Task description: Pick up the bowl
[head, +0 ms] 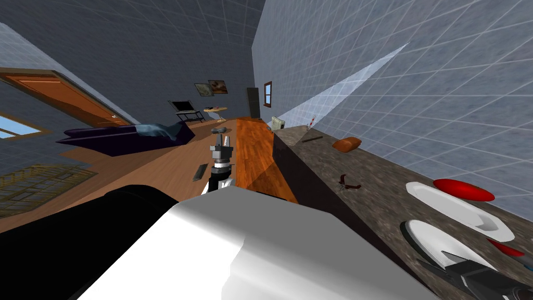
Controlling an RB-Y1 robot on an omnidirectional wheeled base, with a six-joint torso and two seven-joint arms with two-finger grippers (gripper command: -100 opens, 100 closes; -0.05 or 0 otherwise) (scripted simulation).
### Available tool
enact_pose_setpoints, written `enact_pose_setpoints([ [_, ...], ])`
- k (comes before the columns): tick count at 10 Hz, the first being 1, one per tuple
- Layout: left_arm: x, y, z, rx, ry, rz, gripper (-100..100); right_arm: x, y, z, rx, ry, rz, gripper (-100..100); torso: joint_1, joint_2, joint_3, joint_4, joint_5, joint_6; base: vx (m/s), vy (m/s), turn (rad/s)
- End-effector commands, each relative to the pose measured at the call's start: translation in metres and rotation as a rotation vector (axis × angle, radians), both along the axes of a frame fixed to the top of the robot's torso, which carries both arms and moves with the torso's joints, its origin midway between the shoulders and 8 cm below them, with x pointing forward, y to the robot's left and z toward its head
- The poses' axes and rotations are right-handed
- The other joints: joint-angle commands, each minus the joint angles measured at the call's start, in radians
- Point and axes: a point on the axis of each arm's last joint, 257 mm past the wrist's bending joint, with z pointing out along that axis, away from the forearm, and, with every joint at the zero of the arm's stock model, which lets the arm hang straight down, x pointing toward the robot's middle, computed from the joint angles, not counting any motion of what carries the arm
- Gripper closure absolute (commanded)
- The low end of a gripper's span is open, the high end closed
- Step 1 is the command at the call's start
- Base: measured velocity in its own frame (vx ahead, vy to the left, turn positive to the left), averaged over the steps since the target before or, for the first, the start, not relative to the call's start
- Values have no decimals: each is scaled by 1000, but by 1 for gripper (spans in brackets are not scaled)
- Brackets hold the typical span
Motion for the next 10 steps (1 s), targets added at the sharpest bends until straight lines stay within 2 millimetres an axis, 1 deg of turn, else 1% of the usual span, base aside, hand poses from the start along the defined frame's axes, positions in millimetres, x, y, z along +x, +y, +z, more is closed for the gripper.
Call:
enact_pose_setpoints([
  [1, 0, 0, 0, 0, 0, 0, 0, -5, -2, 1, -2, -7, 5, -100, 0, 0, 0, 0, 0, 0, 87, 2, -35],
  [2, 0, 0, 0, 0, 0, 0, 0, -5, -2, 1, -9, -5, 22, -100, 0, -1, -1, 0, 0, 0, 39, -1, 5],
  [3, 0, 0, 0, 0, 0, 0, 0, -20, -3, -1, 0, 2, 3, -100, 0, 1, 0, 0, 0, -1, 64, 2, -42],
  [5, 0, 0, 0, 0, 0, 0, 0, -17, -3, 0, -13, -8, 29, -100, 0, 0, 0, 0, 0, -1, 59, 4, -15],
  [6, 0, 0, 0, 0, 0, 0, 0, -32, -4, -1, -6, -4, 6, -100, 0, 1, 0, 0, 0, -1, 69, 11, -42],
  [9, 0, 0, 0, 0, 0, 0, 0, -29, -5, 0, -20, -12, 35, -100, 0, 1, 1, 0, 0, -1, 38, 4, -8],
  [10, 0, 0, 0, 0, 0, 0, 0, -43, -7, -1, -19, -9, 20, -100, 0, 3, 1, 0, 0, -1, 65, -3, -54],
])
